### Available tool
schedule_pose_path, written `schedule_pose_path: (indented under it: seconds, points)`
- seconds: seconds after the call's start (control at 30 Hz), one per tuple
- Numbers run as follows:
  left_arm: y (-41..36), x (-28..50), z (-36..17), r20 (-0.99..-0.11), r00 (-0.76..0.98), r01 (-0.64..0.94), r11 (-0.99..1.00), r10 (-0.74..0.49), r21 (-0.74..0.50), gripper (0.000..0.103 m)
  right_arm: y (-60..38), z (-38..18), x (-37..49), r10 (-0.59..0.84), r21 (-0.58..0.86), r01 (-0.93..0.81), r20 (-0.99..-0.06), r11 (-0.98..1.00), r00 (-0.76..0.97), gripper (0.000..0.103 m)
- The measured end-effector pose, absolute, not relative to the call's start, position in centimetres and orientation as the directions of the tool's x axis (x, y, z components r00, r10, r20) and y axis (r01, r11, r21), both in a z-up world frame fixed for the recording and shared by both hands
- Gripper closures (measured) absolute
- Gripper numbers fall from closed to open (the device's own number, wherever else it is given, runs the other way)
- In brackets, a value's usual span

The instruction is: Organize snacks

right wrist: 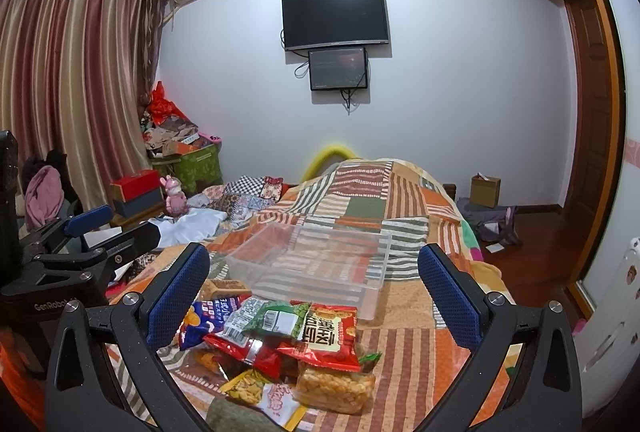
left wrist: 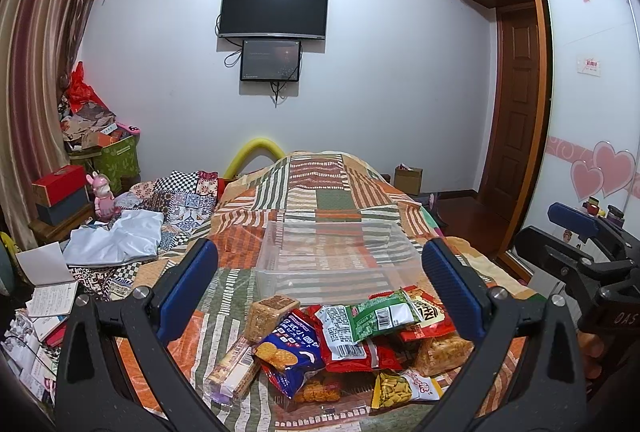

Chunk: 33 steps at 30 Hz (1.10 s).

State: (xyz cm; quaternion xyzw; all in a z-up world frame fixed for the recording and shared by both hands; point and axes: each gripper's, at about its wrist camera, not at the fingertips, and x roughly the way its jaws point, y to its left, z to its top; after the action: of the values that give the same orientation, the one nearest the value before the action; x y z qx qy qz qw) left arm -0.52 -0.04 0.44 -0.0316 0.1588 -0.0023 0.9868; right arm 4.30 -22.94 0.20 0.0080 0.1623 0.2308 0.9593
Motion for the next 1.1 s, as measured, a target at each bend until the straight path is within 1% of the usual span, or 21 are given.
schedule_pose_path:
  seconds: [1.1]
  points:
    - [-0.2, -0.39, 0.57, -0.312, 0.95, -0.003, 0.998, -0.015, -0.056, 0.0, -22.92, 0.48, 4.39, 0.45, 0.092, -0.444, -0.307, 0.891, 0.839, 0.0]
